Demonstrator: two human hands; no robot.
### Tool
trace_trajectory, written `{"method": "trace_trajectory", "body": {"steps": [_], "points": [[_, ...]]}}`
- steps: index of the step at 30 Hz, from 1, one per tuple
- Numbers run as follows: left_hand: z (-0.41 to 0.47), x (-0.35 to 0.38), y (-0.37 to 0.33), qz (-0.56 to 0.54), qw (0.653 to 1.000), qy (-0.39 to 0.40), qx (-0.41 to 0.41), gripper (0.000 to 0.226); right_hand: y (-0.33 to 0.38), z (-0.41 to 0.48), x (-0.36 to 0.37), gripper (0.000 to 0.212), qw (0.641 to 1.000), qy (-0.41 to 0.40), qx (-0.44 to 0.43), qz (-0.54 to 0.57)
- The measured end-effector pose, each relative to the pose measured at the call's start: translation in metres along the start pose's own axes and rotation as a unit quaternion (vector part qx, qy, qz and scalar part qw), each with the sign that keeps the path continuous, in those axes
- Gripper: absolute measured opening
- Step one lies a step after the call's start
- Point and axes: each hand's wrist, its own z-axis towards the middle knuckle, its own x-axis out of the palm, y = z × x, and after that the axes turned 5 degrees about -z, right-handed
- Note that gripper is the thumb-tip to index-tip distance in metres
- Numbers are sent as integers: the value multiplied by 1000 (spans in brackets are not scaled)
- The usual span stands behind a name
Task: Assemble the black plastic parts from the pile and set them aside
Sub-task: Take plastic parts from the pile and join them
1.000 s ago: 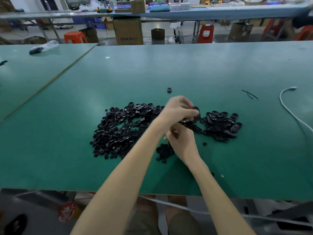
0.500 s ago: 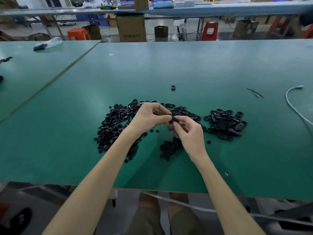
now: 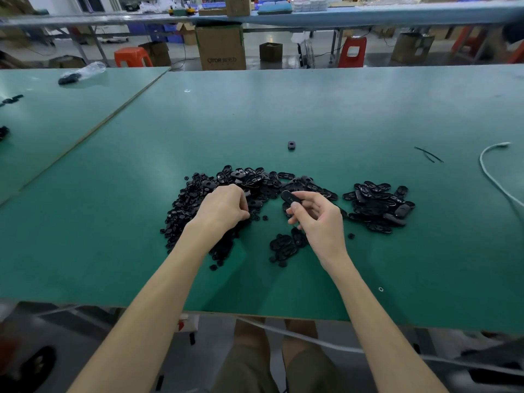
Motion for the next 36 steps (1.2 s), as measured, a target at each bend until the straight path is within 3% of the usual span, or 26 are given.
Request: {"method": "trace_trajectory", "body": {"steps": [2,7,12,16,27,32,36], "points": [[0,-1,-2,22,1000,-3,3,6,0,0,0,19,1000,0,0,0],[-1,-3,-2,58,998,-27,-3,30,0,0,0,19,1000,-2,5,2],[1,1,-6,25,998,-55,28,8,1,0,0,19,1000,0,6,-4],[1,9,-9,13,999,-20,48,9,3,-1,1,19,1000,3,6,-8],[2,11,-6,14,999,-27,31,15,4,-1,0,20,1000,5,5,-21],[5,13,-7,-122,989,-75,41,13,4,-1,0,20,1000,5,5,-19],[4,24,-18,-291,950,-77,88,12,3,-2,0,20,1000,-1,6,-16]]}}
